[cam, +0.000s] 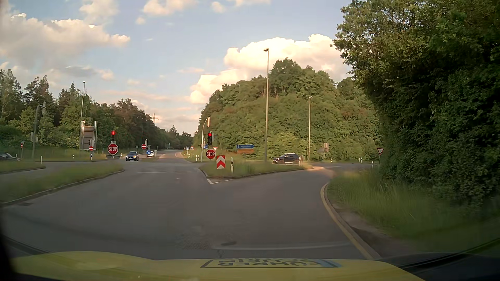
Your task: Follow the waypoints while adhering to traffic rules and regulations
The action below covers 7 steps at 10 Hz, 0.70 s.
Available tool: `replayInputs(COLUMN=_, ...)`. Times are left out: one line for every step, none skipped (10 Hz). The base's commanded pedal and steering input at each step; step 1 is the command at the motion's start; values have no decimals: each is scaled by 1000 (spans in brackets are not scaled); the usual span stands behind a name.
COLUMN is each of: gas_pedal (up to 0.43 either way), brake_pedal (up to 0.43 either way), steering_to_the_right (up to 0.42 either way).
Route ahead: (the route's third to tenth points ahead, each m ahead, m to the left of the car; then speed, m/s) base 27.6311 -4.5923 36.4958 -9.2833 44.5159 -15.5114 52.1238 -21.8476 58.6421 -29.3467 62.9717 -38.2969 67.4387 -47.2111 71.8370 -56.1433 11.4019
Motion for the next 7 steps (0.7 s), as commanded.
replayInputs(gas_pedal=0, brake_pedal=0, steering_to_the_right=50)
replayInputs(gas_pedal=0, brake_pedal=0, steering_to_the_right=51)
replayInputs(gas_pedal=0, brake_pedal=0, steering_to_the_right=51)
replayInputs(gas_pedal=0, brake_pedal=0, steering_to_the_right=51)
replayInputs(gas_pedal=0, brake_pedal=0, steering_to_the_right=52)
replayInputs(gas_pedal=0, brake_pedal=0, steering_to_the_right=53)
replayInputs(gas_pedal=0, brake_pedal=0, steering_to_the_right=54)
